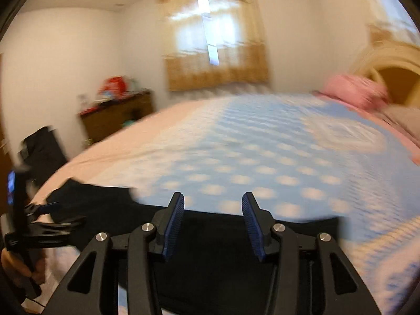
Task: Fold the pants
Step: 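Open the right tool to release the pants and pull it back, then grasp the end of the black pants with the left tool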
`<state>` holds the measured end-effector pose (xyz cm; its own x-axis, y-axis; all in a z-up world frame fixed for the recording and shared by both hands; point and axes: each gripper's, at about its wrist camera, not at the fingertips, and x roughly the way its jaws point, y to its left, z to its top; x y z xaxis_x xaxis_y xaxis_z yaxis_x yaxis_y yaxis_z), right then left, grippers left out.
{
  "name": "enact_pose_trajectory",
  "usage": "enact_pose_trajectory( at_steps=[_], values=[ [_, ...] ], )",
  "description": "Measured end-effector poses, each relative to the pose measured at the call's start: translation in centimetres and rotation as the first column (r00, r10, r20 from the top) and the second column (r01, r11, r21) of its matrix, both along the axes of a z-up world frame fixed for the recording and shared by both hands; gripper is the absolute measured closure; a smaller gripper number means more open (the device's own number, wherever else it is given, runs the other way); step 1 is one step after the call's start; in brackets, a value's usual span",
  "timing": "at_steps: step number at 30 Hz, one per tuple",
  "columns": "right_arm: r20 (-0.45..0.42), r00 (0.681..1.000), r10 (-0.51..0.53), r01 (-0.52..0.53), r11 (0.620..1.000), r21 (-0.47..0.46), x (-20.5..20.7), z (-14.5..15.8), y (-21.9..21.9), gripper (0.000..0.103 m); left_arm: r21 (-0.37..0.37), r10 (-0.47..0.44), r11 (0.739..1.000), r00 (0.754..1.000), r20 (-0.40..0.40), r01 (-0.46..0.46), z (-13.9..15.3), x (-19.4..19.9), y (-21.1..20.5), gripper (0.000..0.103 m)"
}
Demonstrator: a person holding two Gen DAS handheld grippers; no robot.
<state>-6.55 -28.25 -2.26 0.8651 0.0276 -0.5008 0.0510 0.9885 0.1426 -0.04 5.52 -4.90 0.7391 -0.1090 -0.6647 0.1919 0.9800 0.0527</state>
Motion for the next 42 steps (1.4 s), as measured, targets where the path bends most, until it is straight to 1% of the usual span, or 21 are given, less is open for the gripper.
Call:
enact_pose_trajectory(
  at_steps=[1, 2, 5, 7, 8, 9, 12, 16, 18, 21, 22, 24, 26, 29, 31, 33, 35, 37, 38, 39, 42],
  values=[
    [-0.028, 0.999, -0.033, 0.032, 0.999, -0.005, -0.3, -0.3, -1.6, 0.075, -0.010, -0.025, 1.000, 1.000, 0.002, 0.025, 0.2, 0.0, -0.7, 0.000],
    [-0.062, 0.996, -0.068, 0.067, 0.998, -0.016, -0.5, -0.6, -3.2, 0.084, -0.025, -0.046, 0.999, 0.999, 0.002, 0.046, 0.3, 0.0, -1.4, 0.000],
    [-0.119, 0.987, -0.111, 0.114, 0.993, 0.012, -0.7, -1.6, -6.3, 0.084, -0.100, -0.127, 0.987, 0.992, -0.007, 0.126, 0.9, 0.2, -4.3, 0.000],
    [-0.154, 0.982, -0.112, 0.117, 0.993, 0.027, -0.1, -2.4, -7.2, 0.084, -0.146, -0.195, 0.971, 0.981, -0.007, 0.192, 1.3, 0.1, -6.8, 0.000],
    [-0.167, 0.980, -0.107, 0.115, 0.993, 0.039, 0.7, -2.8, -7.6, 0.084, -0.155, -0.217, 0.965, 0.976, -0.006, 0.213, 1.3, 0.1, -8.0, 0.000],
    [-0.192, 0.976, -0.100, 0.110, 0.993, 0.042, 1.5, -3.4, -7.7, 0.084, -0.153, -0.237, 0.960, 0.971, -0.010, 0.233, 1.3, 0.2, -9.8, 0.000],
    [-0.255, 0.962, -0.096, 0.113, 0.992, 0.053, 3.4, -5.7, -7.6, 0.084, -0.129, -0.263, 0.958, 0.964, -0.025, 0.258, 0.7, 0.2, -12.7, 0.000],
    [-0.245, 0.965, -0.095, 0.110, 0.993, 0.050, 3.7, -6.0, -7.5, 0.084, -0.082, -0.283, 0.958, 0.951, -0.122, 0.275, -1.8, 0.0, -15.1, 0.000],
    [-0.240, 0.967, -0.087, 0.103, 0.993, 0.056, 3.9, -6.1, -7.7, 0.084, -0.051, -0.277, 0.961, 0.946, -0.169, 0.272, -3.3, -0.2, -15.5, 0.000],
    [-0.239, 0.967, -0.083, 0.106, 0.991, 0.084, 3.6, -5.8, -8.2, 0.084, 0.011, -0.282, 0.958, 0.952, -0.118, 0.285, -3.5, -1.4, -15.7, 0.000],
    [-0.232, 0.968, -0.092, 0.117, 0.989, 0.095, 3.3, -5.4, -8.2, 0.084, 0.021, -0.288, 0.956, 0.950, -0.120, 0.293, -3.4, -1.5, -15.8, 0.000],
    [-0.187, 0.978, -0.088, 0.109, 0.988, 0.106, 1.9, -4.0, -7.6, 0.084, 0.021, -0.298, 0.953, 0.947, -0.123, 0.303, -3.2, -1.4, -15.7, 0.000],
    [-0.177, 0.983, -0.054, 0.074, 0.991, 0.109, 0.3, -2.9, -6.5, 0.084, 0.012, -0.294, 0.955, 0.948, -0.126, 0.298, -3.0, -1.2, -15.1, 0.000],
    [-0.224, 0.975, 0.004, 0.028, 0.990, 0.138, -1.5, -3.3, -4.4, 0.084, -0.022, -0.274, 0.961, 0.951, -0.143, 0.274, -3.0, -0.7, -14.3, 0.000],
    [-0.294, 0.956, 0.013, 0.020, 0.994, 0.111, -1.9, -4.9, -3.1, 0.084, -0.045, -0.270, 0.963, 0.950, -0.159, 0.266, -3.2, -0.1, -14.0, 0.000],
    [-0.355, 0.935, -0.003, 0.038, 0.995, 0.091, -1.9, -6.7, -2.5, 0.084, -0.039, -0.271, 0.963, 0.949, -0.161, 0.268, -3.1, -0.1, -13.9, 0.000],
    [-0.346, 0.938, -0.016, 0.058, 0.992, 0.111, -2.2, -7.3, -2.5, 0.083, -0.020, -0.277, 0.961, 0.949, -0.154, 0.277, -2.8, -0.3, -13.8, 0.000],
    [-0.347, 0.937, -0.032, 0.081, 0.989, 0.127, -2.2, -6.5, -2.5, 0.083, 0.008, -0.272, 0.961, 0.955, -0.122, 0.275, -2.0, -0.5, -13.1, 0.000],
    [-0.321, 0.946, -0.041, 0.092, 0.985, 0.145, -2.4, -5.7, -2.6, 0.083, 0.020, -0.264, 0.964, 0.959, -0.103, 0.267, -1.6, -0.5, -12.7, 0.000],
    [-0.266, 0.963, -0.036, 0.084, 0.981, 0.173, -2.9, -4.4, -2.4, 0.083, 0.029, -0.253, 0.966, 0.964, -0.080, 0.256, -1.1, -0.5, -12.1, 0.000],
    [-0.144, 0.990, 0.007, 0.021, 0.981, 0.193, -3.9, -1.7, -0.6, 0.083, 0.059, -0.198, 0.978, 0.980, -0.008, 0.198, 0.2, -0.1, -9.1, 0.000]
  ],
)
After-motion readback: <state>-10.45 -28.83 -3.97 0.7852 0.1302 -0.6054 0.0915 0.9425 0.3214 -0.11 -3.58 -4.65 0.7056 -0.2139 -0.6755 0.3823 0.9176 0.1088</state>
